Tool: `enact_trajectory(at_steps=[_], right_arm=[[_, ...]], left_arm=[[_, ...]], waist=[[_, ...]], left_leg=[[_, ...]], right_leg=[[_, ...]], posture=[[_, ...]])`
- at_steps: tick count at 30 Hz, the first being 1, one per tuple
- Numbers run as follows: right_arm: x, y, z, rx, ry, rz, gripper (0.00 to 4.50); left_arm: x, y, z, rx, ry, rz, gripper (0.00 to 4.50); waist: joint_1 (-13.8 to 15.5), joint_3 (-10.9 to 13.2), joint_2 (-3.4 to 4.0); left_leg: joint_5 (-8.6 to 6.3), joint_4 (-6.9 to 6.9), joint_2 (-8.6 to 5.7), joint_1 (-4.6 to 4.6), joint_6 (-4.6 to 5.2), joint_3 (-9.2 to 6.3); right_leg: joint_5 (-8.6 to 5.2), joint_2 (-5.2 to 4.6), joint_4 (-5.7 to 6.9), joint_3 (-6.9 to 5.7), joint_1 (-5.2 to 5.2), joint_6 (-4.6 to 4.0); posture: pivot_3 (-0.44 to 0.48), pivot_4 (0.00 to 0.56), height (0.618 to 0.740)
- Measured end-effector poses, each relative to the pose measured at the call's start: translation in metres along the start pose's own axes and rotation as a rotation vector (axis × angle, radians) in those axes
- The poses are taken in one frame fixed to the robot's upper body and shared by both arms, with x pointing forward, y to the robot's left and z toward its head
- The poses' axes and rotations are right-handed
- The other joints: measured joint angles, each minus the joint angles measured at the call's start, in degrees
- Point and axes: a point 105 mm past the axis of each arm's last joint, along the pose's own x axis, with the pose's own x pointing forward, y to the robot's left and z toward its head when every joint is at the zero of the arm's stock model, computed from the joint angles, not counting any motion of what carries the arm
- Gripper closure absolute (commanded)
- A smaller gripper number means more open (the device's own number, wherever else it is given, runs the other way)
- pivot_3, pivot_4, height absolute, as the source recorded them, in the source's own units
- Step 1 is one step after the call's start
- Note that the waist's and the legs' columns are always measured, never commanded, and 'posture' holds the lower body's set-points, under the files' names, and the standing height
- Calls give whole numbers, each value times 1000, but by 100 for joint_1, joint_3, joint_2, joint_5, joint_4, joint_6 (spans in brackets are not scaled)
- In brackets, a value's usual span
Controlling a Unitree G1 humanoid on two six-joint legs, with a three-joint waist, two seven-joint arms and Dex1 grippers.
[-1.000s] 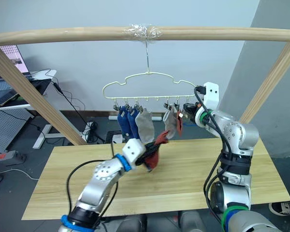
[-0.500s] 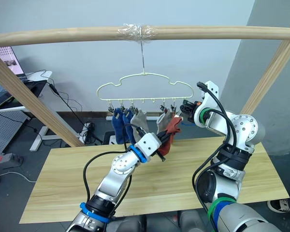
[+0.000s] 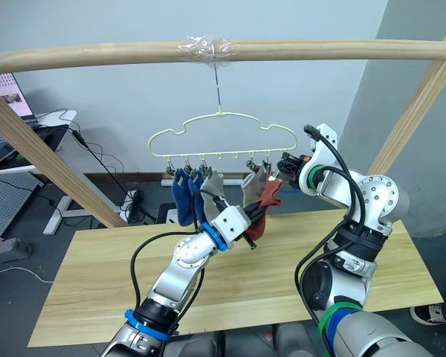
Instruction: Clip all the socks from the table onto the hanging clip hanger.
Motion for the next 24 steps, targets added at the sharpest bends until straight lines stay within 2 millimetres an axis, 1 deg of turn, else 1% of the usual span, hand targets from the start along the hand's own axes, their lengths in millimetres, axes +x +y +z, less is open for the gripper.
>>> enact_trajectory(at_steps=[6,10,16,19,24], right_arm=[[1,0,0,1,1,-3,4500],[1,0,0,3,1,-3,4500],[1,0,0,4,-1,-4,4500],[1,0,0,5,0,-3,4500],[1,1,-2,8,6,2,4500]], left_arm=[[0,0,-1,-1,5,-3,4470],[0,-3,-7,-9,25,-16,4470],[1,-7,-7,-7,22,-37,4470],[2,-4,-6,5,22,-27,4470],[8,7,2,51,5,16,4470]], waist=[[0,0,0],[0,0,0],[0,0,0],[0,0,0],[0,0,0]], left_leg=[[0,0,0,-1,0,0],[0,0,0,-1,0,-1],[0,-2,0,-2,0,-1],[0,-2,0,-2,0,-1],[0,-3,0,-3,0,-1]], right_leg=[[0,0,-1,0,0,0],[0,0,-2,-1,0,0],[0,0,-5,-1,0,1],[0,0,-5,-2,0,1],[-1,0,-7,-2,-1,1]], posture=[[-99,140,740],[-101,139,740],[-100,135,740],[-100,132,740],[-101,129,740]])
